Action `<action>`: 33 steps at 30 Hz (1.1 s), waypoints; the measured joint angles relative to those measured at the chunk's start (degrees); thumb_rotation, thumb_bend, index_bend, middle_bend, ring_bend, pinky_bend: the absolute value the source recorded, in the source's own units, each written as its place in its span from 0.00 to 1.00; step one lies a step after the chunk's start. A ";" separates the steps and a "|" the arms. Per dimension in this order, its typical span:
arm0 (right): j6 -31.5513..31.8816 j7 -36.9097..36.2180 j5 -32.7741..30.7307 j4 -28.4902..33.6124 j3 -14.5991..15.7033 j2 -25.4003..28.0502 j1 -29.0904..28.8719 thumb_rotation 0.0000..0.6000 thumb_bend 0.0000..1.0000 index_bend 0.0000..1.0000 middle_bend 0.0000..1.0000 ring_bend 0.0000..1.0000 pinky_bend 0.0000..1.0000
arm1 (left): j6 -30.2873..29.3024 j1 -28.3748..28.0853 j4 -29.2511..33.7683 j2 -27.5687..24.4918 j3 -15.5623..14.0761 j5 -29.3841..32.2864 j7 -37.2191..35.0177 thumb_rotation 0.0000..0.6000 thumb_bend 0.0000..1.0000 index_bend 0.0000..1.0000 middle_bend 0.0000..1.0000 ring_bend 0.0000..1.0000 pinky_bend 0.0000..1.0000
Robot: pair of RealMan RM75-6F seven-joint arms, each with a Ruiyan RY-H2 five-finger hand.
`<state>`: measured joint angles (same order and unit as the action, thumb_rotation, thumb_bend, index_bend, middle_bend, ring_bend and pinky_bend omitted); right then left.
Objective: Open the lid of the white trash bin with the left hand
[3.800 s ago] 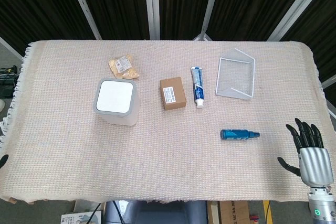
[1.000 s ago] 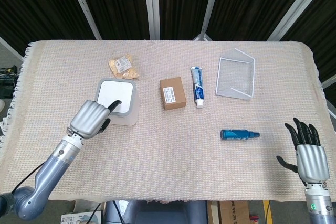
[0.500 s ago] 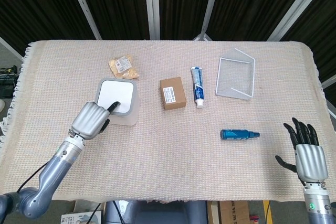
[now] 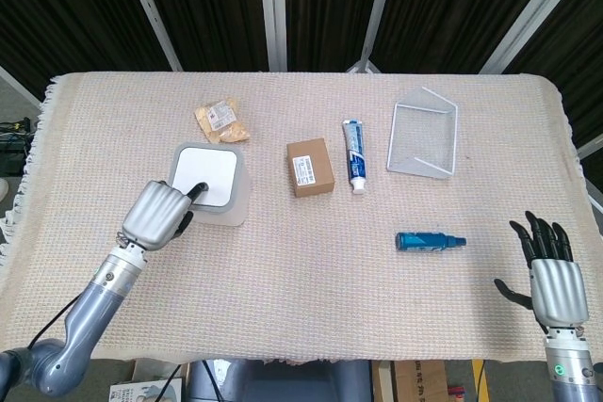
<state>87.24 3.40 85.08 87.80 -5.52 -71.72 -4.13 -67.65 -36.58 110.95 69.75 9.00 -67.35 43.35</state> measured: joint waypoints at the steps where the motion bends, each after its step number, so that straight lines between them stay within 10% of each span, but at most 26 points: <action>1: 0.00 0.03 0.03 0.00 0.00 -0.02 -0.01 1.00 0.14 0.15 0.00 0.08 0.04 | -1.60 0.48 0.28 -0.11 0.11 -1.59 -0.51 1.00 0.52 0.31 0.75 0.69 0.66; 12: 0.05 0.70 0.37 0.02 0.23 -0.38 -0.07 1.00 0.14 0.15 0.00 0.08 0.04 | -20.26 12.63 0.66 -1.54 -5.06 -14.10 -2.72 1.00 0.36 0.25 0.33 0.21 0.34; 33: 0.61 0.55 3.86 2.34 2.22 1.95 0.24 1.00 0.14 0.15 0.00 0.04 0.01 | -32.97 31.65 -13.95 -4.02 -16.30 -20.75 -31.57 1.00 0.23 0.21 0.17 0.06 0.14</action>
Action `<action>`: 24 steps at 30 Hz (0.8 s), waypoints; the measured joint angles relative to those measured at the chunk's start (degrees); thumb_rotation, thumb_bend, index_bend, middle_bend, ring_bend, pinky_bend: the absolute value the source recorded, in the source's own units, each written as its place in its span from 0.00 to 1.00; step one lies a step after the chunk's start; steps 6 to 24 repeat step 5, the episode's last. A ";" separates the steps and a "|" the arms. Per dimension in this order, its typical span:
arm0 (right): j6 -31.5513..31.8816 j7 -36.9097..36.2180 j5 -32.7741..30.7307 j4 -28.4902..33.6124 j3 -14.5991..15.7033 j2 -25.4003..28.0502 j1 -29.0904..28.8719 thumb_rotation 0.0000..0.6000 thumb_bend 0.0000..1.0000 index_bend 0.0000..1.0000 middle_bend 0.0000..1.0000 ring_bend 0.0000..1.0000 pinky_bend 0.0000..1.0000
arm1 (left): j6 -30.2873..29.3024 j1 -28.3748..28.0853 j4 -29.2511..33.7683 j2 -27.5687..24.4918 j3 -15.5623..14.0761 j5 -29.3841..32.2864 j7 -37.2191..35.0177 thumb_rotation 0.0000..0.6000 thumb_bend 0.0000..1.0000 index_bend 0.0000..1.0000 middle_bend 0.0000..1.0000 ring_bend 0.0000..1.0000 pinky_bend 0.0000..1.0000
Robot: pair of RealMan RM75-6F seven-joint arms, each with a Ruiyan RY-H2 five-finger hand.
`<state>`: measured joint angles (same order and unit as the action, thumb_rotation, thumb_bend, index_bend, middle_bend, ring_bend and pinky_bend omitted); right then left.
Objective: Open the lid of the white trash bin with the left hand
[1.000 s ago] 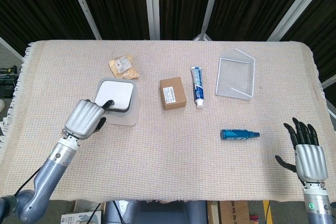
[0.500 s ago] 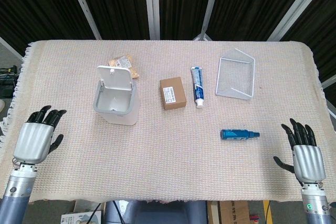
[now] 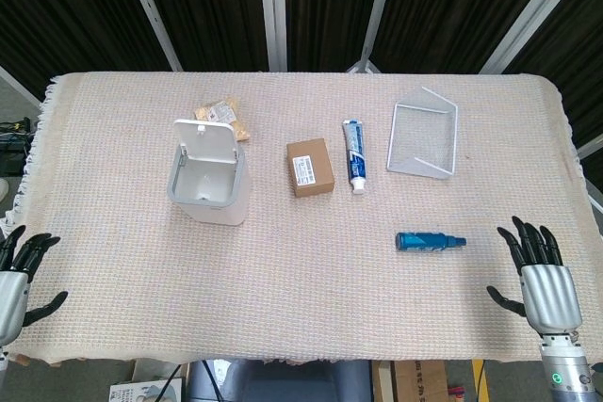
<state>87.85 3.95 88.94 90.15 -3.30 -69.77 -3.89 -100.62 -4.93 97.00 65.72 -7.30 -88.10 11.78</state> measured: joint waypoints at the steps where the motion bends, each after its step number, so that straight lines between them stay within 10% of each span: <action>1: 0.02 -0.03 0.09 0.09 0.06 0.10 0.02 1.00 0.14 0.15 0.00 0.04 0.01 | -0.73 0.58 -0.36 0.09 0.05 -0.34 -0.26 1.00 0.23 0.20 0.17 0.06 0.14; 24: 0.05 -0.01 0.11 0.25 -0.01 0.18 0.00 1.00 0.14 0.15 0.00 0.04 0.01 | -2.59 2.29 -1.51 0.19 0.82 -0.97 -2.15 1.00 0.23 0.20 0.17 0.06 0.14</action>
